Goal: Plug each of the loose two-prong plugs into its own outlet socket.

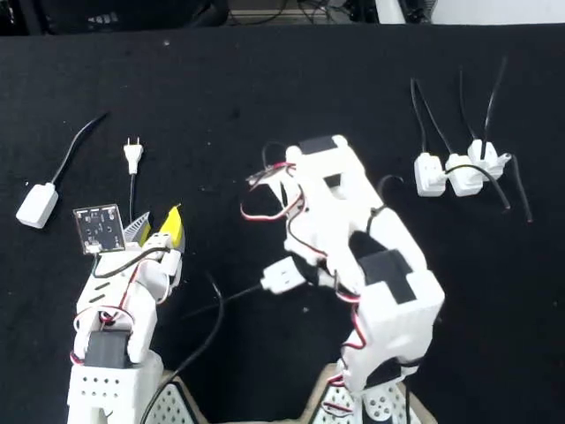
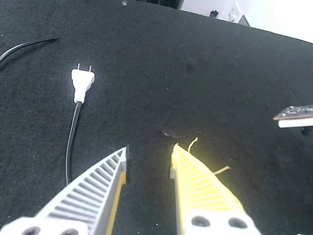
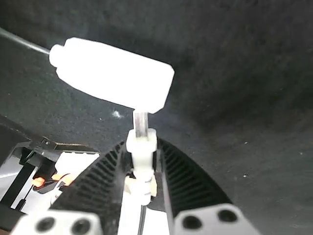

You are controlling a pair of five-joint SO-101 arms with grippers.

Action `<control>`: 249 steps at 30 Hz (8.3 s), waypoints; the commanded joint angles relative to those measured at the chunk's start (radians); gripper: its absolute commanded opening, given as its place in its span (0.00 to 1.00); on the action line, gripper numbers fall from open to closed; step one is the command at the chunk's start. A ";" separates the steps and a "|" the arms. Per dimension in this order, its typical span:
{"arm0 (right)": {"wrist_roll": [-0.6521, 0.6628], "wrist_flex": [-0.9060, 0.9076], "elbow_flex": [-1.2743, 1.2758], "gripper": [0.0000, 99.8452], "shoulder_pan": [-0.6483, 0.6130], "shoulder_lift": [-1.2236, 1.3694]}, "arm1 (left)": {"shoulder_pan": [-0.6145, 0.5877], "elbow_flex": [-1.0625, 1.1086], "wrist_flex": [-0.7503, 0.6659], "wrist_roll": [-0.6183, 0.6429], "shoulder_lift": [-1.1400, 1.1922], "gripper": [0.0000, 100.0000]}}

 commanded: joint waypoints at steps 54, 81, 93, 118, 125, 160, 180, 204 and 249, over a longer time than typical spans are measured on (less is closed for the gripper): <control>-0.066 0.095 -0.211 0.08 -0.129 -0.332 | 0.012 -0.008 -0.003 -0.008 -0.011 0.15; 0.114 -0.640 0.872 0.15 0.035 -0.817 | 0.186 -0.171 0.080 -0.204 0.226 0.16; 0.114 -0.651 0.908 0.11 -0.055 -0.816 | 0.185 -0.367 -0.061 -0.198 0.815 0.15; 0.074 -0.523 0.797 0.01 0.155 -0.952 | 0.196 -0.364 -0.055 -0.204 0.818 0.16; 0.011 -0.568 0.684 0.01 0.333 -1.001 | 0.234 -0.414 0.023 -0.242 0.829 0.16; -0.419 -0.910 0.788 0.01 0.399 -0.716 | 0.475 -0.811 0.144 -0.311 1.415 0.20; -0.419 -0.905 0.791 0.01 0.393 -0.716 | 0.329 -0.997 0.370 -0.302 1.415 0.20; -0.419 -0.904 0.792 0.01 0.391 -0.716 | 0.260 -0.743 0.124 -0.450 1.416 0.20; -0.276 -1.068 1.142 0.01 -0.417 -1.331 | 0.260 -0.478 0.170 -0.078 0.537 0.20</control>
